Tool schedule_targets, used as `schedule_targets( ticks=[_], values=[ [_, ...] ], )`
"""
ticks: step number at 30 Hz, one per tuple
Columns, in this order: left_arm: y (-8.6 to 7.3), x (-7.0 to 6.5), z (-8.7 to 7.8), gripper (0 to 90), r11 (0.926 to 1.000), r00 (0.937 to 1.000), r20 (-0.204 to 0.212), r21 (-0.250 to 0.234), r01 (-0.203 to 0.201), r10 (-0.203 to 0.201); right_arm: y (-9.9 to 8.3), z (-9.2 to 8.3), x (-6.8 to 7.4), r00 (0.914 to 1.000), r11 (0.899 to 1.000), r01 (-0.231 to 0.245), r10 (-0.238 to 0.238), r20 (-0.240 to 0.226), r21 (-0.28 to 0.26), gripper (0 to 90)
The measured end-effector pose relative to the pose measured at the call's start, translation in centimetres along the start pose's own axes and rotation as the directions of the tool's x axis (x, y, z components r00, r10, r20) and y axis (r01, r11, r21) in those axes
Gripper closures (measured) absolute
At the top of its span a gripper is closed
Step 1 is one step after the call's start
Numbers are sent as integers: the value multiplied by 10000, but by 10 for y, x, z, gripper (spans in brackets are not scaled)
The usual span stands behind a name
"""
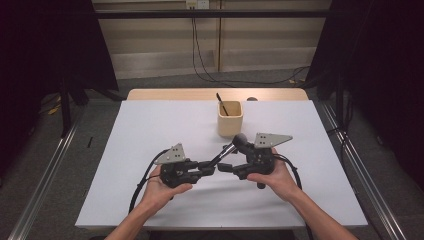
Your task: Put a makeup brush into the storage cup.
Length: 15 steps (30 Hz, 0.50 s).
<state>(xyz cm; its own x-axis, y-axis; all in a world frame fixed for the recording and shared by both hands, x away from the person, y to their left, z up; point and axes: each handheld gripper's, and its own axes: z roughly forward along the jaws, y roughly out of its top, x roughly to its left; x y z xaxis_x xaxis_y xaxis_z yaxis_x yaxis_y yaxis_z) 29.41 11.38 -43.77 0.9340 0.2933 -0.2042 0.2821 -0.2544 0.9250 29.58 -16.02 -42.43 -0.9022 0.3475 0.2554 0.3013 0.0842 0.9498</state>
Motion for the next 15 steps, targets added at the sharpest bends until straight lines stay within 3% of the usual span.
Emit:
schedule_targets(
  ticks=[11,15],
  values=[
    [-3,-2,5,743,10000,10000,24,92,-8,8,-1,-2,-6,9995,9991,-305,305,13,-290,583],
    [-4,-5,9,743,9997,9998,107,216,-145,143,0,-3,-6,9986,9975,-498,490,-185,-494,628]
  ],
)
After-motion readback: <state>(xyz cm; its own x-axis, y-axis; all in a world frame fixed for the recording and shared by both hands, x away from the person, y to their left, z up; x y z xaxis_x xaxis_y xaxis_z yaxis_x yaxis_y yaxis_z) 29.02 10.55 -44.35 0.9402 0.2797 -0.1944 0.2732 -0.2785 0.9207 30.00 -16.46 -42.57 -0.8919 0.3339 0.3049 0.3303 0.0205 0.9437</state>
